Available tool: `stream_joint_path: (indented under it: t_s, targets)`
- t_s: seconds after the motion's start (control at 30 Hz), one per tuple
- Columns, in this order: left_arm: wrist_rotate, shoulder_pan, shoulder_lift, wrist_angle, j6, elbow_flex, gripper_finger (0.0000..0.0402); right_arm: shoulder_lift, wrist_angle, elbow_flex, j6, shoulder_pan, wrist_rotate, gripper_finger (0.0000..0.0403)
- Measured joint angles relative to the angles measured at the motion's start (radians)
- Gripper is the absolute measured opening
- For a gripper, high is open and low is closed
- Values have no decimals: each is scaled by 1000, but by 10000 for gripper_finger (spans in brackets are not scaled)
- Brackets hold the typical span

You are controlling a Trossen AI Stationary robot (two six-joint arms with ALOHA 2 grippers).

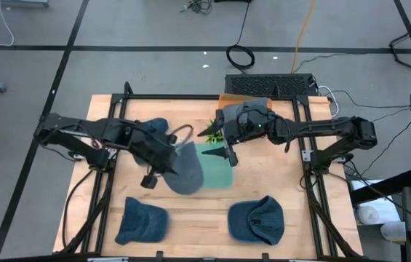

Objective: Pick & Place hat
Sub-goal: Put the gray cap into the orange bin

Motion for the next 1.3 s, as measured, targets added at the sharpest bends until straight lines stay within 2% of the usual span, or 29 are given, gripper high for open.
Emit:
stream_joint_path:
  t_s: [0.2, 0.43, 0.57, 1.0, 1.17, 1.3]
  targets:
    - [-52, -34, 89, -121, 12, 114, 1, 15, -14, 0, 1, 2, -2, 265]
    - [-77, -44, 104, -132, 51, 194, 1, 74, 52, -2, -26, 28, -10, 265]
    - [-82, -44, 105, -133, 78, 205, 1, 78, 116, 0, -6, 36, -35, 265]
    - [-71, -51, 164, -69, 138, 204, 1, 105, 143, 0, 28, 42, -26, 265]
    - [-82, -48, 165, -43, 142, 204, 1, 156, 155, 5, 77, 42, -102, 265]
    - [-82, -48, 164, -53, 131, 204, 1, 183, 152, 1, 60, 57, -102, 264]
